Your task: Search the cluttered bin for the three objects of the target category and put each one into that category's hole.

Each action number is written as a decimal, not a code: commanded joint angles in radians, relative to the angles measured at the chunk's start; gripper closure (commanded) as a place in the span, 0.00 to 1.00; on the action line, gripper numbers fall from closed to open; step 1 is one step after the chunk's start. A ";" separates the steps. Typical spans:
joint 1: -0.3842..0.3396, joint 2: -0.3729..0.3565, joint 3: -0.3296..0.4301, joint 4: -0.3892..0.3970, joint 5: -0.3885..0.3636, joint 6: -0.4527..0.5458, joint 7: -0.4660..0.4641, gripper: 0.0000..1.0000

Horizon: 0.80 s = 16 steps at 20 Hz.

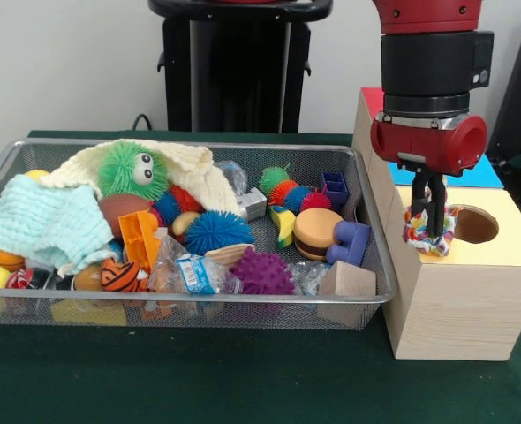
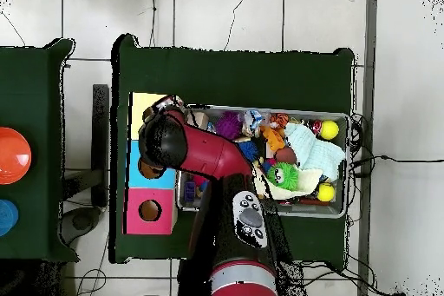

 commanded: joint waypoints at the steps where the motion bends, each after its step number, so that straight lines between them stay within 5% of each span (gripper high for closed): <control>1: 0.015 0.071 0.084 0.105 -0.016 -0.022 0.120 1.00; 16: -0.026 0.063 0.189 0.175 0.053 -0.041 0.187 1.00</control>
